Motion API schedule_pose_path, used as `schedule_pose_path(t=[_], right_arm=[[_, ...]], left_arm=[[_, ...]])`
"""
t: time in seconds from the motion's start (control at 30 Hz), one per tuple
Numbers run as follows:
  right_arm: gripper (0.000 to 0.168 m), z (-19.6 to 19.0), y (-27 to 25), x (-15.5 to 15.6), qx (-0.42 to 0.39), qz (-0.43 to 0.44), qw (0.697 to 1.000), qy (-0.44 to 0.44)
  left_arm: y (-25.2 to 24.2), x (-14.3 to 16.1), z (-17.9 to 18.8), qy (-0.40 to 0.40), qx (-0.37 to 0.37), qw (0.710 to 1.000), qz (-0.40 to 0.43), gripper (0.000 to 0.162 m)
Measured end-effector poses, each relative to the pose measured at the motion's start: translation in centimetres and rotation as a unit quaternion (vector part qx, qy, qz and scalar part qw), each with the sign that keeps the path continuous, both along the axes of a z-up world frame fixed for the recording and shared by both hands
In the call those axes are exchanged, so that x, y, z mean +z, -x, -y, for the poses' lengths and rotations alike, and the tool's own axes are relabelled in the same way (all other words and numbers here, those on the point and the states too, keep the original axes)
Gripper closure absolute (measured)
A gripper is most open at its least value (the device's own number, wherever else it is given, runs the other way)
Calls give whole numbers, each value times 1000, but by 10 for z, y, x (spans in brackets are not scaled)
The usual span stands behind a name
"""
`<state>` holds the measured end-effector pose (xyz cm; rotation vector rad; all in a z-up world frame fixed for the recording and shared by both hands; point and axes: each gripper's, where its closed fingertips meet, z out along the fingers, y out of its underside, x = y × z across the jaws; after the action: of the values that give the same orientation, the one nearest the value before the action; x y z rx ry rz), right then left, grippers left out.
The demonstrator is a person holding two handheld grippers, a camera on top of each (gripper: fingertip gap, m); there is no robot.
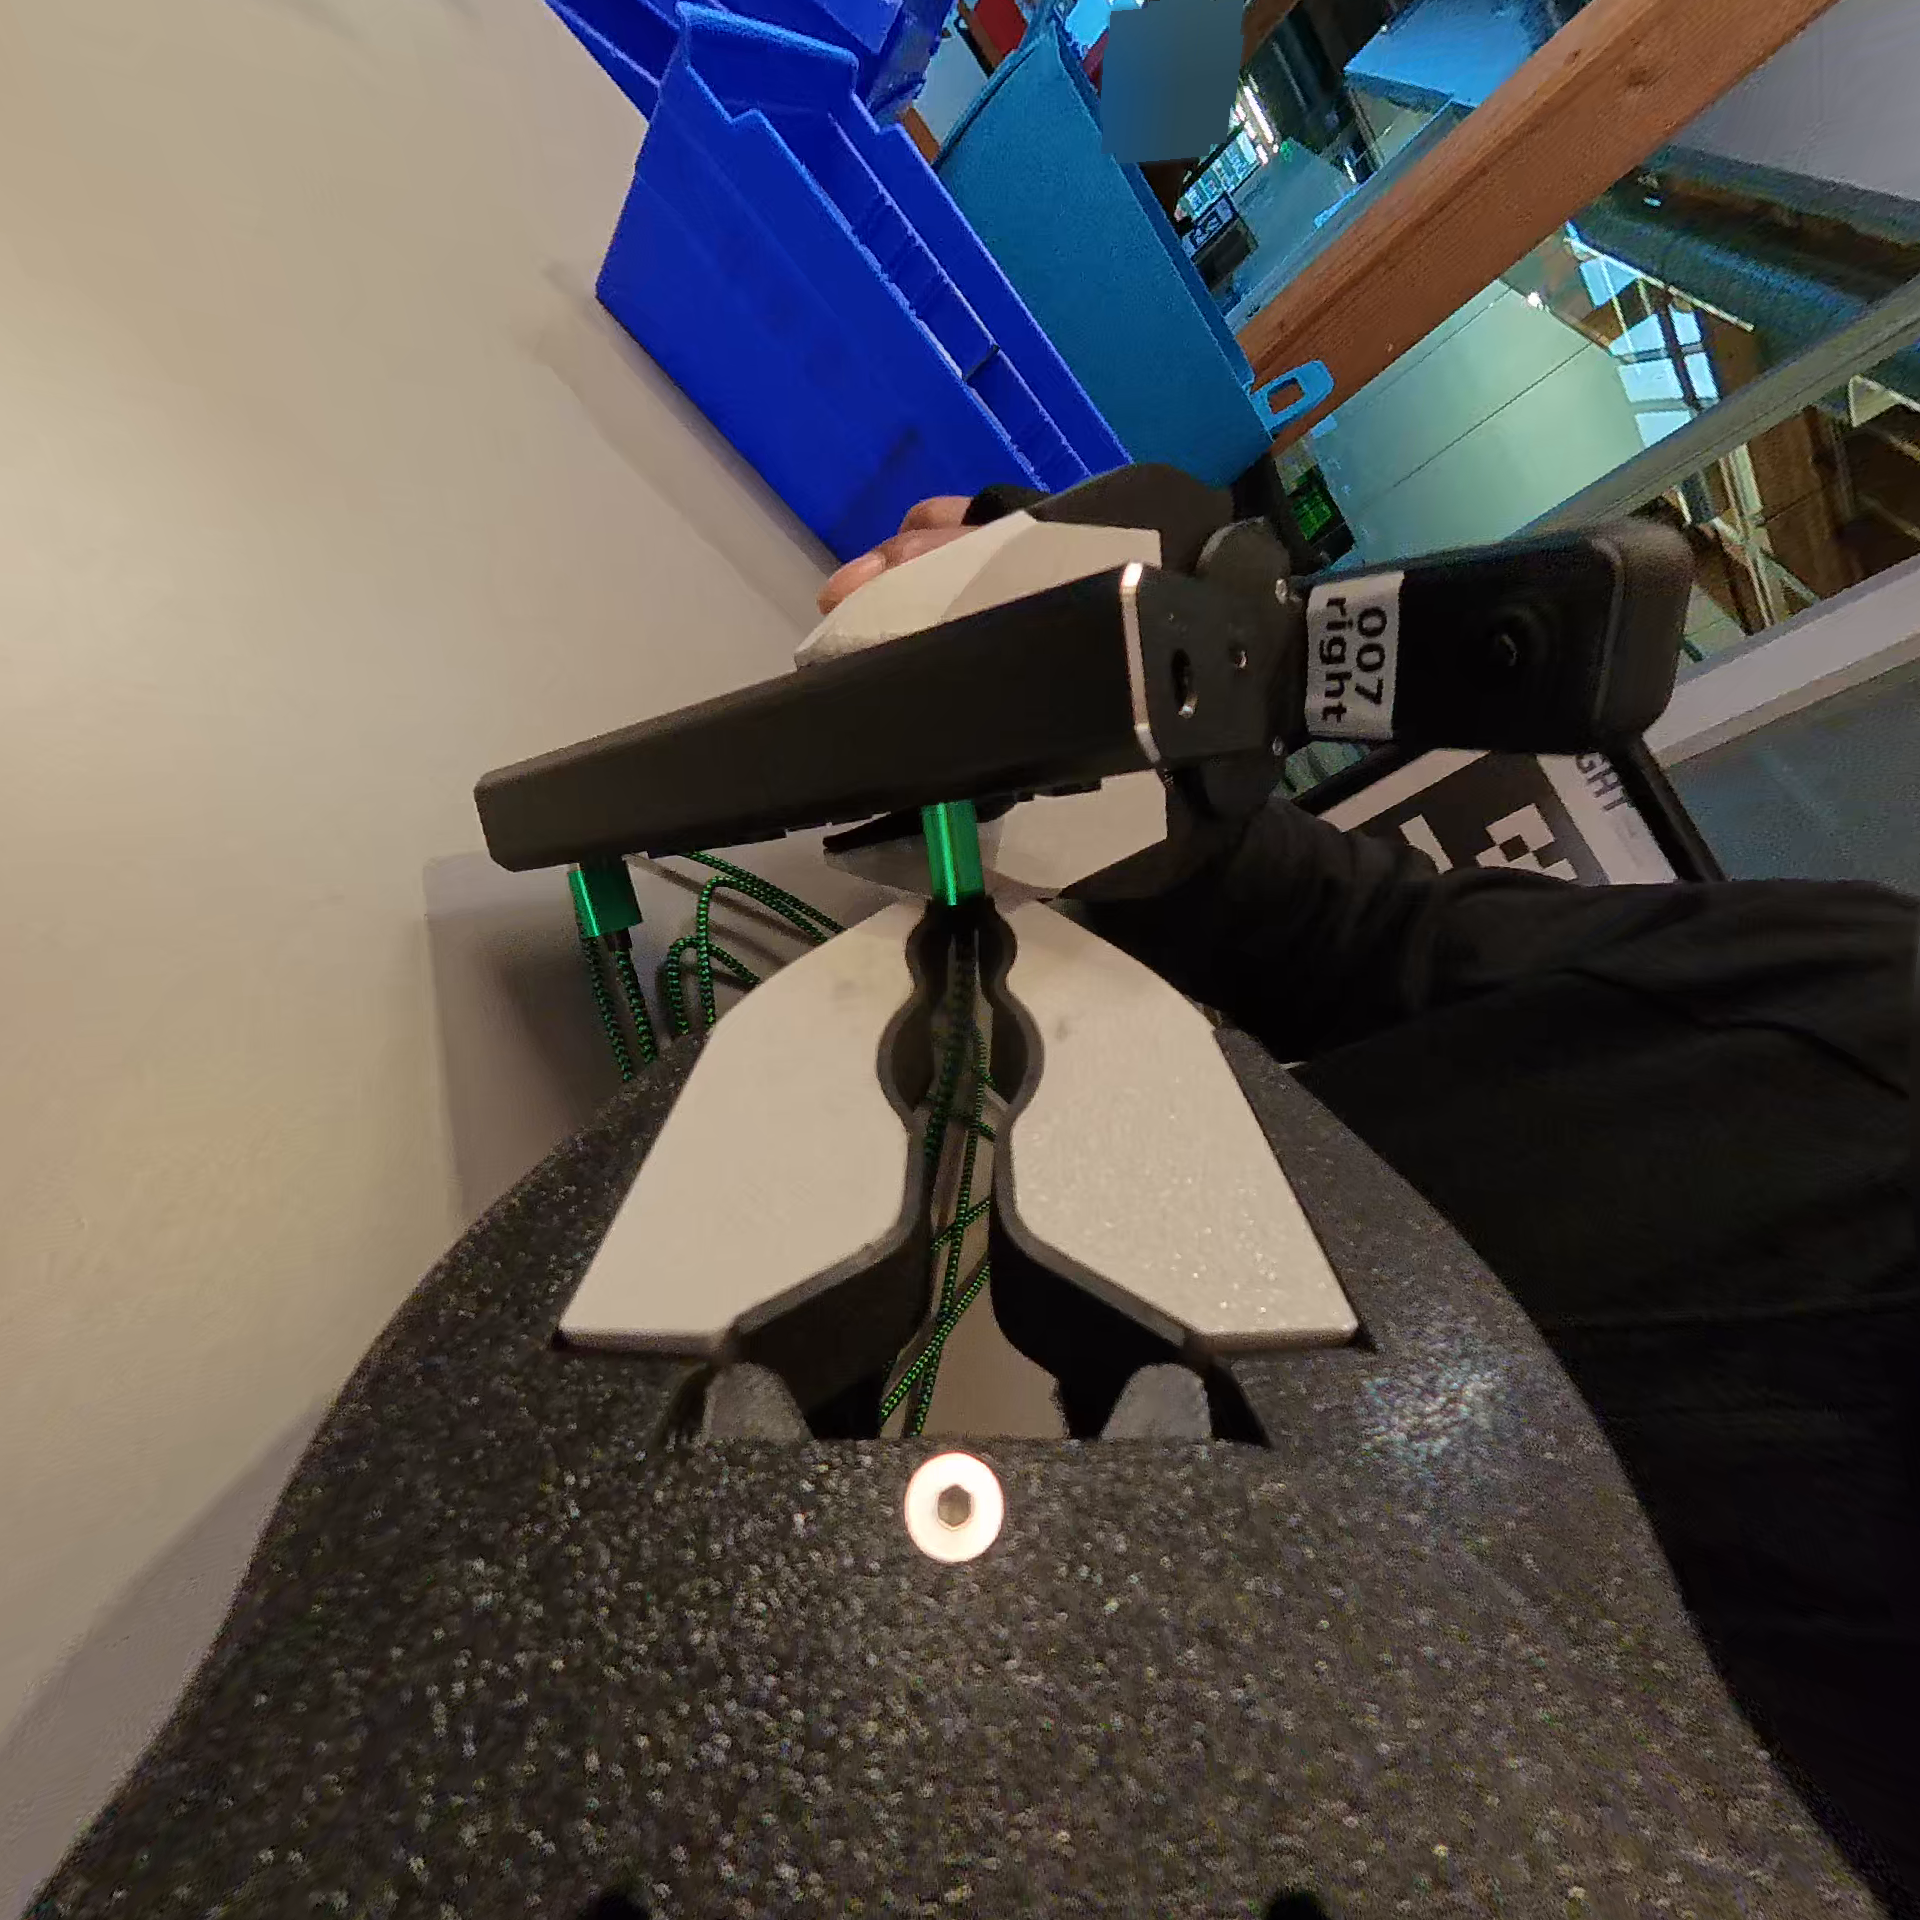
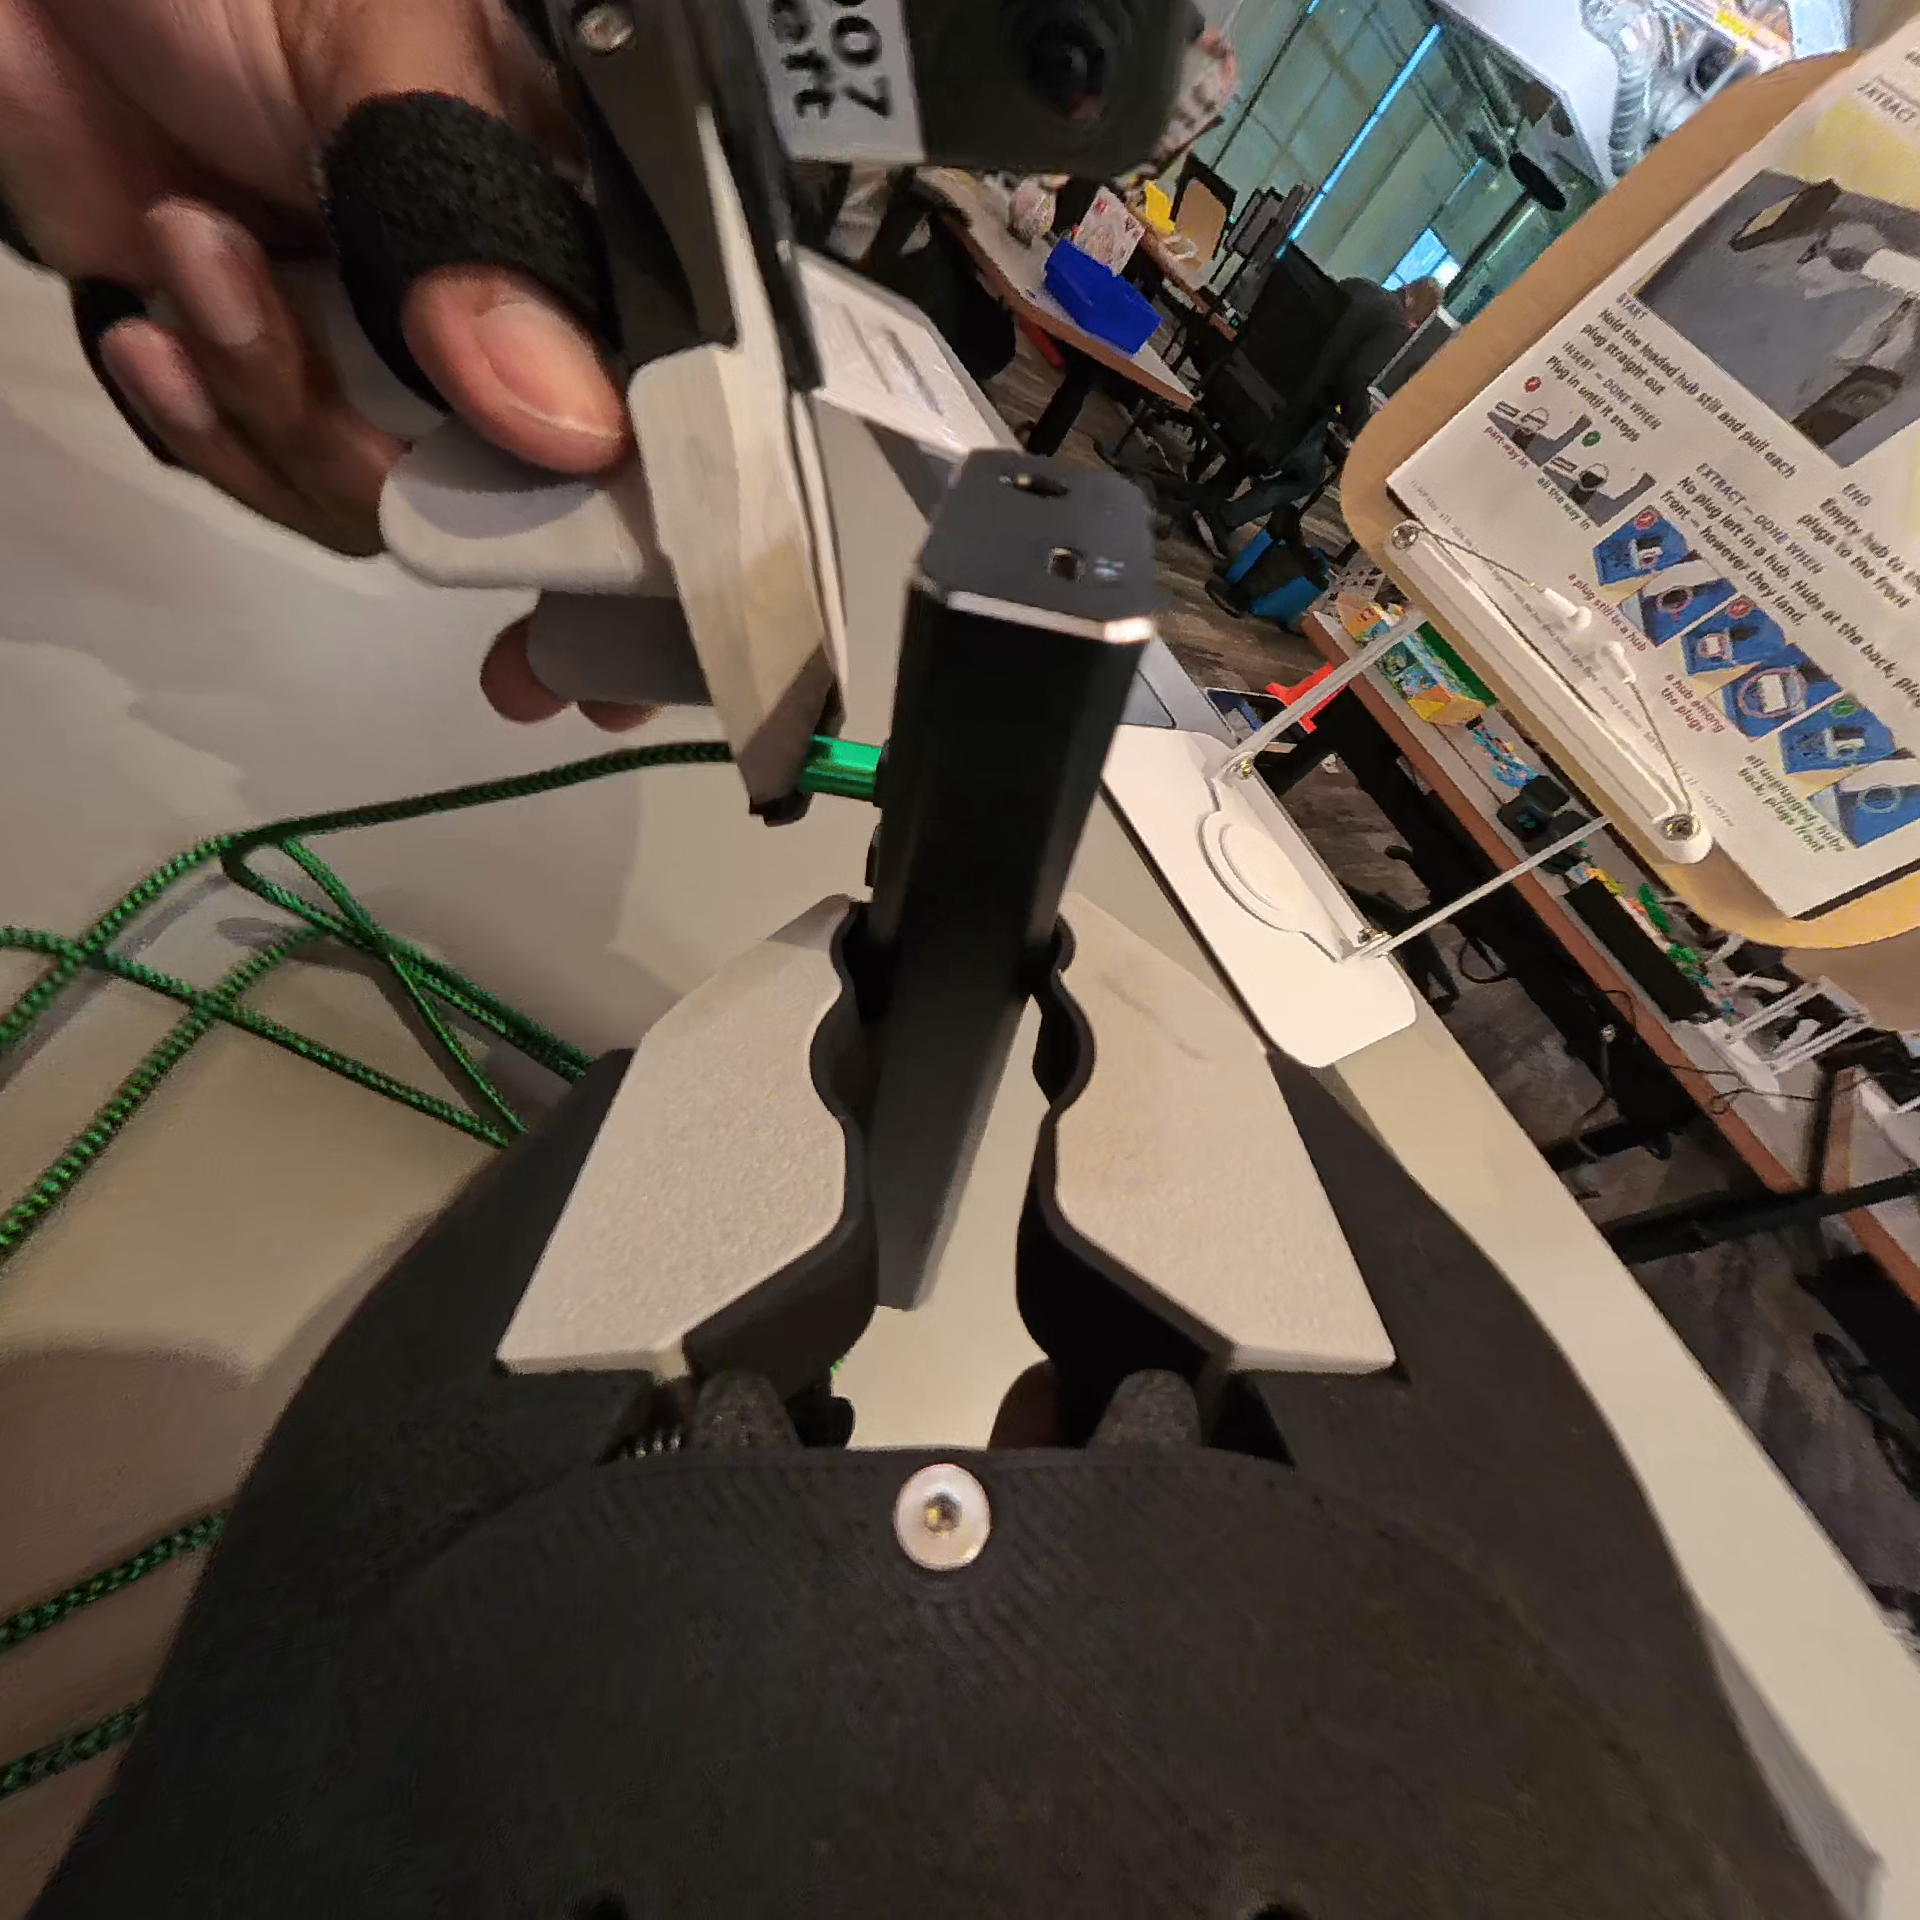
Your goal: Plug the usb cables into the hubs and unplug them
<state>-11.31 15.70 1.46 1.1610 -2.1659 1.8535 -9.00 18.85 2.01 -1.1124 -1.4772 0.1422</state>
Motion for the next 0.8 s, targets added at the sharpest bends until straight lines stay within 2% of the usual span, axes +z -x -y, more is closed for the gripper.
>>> schedule_pose_path(t=[0.1, 0.2, 0.27, 0.4, 0.5, 0.7, 0.8], right_arm=[[141, 9, -1, 1, -14, 73, 997, -21], [141, 19, -2, 0, -19, 141, 988, -54], [141, 27, -1, -3, -20, 166, 984, -68], [141, 39, 5, -17, -22, 188, 979, -78], [141, 44, 10, -16, -16, 199, 978, -60], [140, 50, 17, -16, -12, 187, 981, -44], [141, 50, 19, -16, -1, 210, 976, -51]], left_arm=[[0, 5, 9, -5, 16, 999, -39, 156], [-4, 3, 29, 10, 57, 996, -65, 134], [-12, 2, 40, 24, 75, 992, -95, 132], [-31, -2, 57, 57, 116, 979, -157, 129], [-47, -3, 72, 100, 155, 962, -203, 129], [-61, 5, 77, 125, 160, 944, -260, 129], [-60, 5, 73, 100, 155, 945, -269, 129]])
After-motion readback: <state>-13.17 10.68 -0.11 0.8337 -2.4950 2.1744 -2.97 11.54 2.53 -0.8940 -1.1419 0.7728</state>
